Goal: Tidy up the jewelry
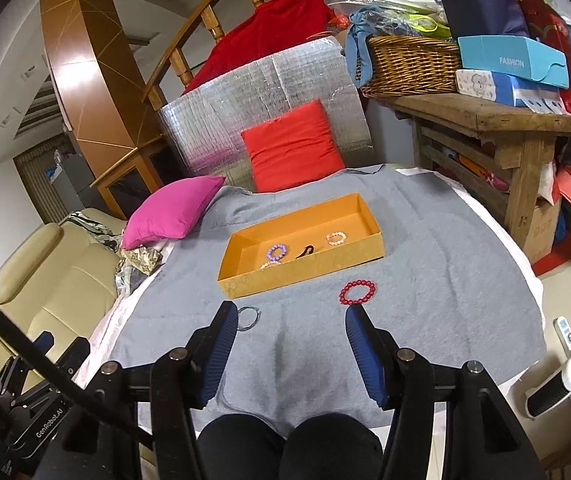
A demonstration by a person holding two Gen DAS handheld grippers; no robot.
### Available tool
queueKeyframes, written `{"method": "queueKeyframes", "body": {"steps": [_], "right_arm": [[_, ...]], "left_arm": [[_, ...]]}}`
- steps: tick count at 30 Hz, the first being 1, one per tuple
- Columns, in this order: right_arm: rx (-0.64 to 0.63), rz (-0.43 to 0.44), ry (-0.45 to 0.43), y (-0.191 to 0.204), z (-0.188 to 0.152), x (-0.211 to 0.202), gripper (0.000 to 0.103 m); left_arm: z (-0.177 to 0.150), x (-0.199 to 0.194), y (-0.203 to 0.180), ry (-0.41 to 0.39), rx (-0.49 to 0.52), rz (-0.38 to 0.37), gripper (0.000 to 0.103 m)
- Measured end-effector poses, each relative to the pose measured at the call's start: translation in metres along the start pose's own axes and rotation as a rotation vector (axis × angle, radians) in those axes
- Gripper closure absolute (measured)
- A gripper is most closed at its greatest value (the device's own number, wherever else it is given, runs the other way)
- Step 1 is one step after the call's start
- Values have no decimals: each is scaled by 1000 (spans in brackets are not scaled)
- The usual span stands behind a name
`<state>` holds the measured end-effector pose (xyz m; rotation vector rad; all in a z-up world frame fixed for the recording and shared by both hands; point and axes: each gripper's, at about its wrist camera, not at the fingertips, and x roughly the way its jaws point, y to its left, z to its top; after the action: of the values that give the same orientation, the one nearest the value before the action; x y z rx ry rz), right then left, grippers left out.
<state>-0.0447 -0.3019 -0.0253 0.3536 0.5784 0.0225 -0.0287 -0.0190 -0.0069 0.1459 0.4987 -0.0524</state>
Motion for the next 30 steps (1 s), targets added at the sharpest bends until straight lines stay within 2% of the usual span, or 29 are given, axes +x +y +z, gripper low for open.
{"method": "queueKeyframes", "body": {"steps": [30], "right_arm": [[44,4,11,-11,-7,7,41]], "left_arm": [[-3,3,-6,1,45,37,23]]}}
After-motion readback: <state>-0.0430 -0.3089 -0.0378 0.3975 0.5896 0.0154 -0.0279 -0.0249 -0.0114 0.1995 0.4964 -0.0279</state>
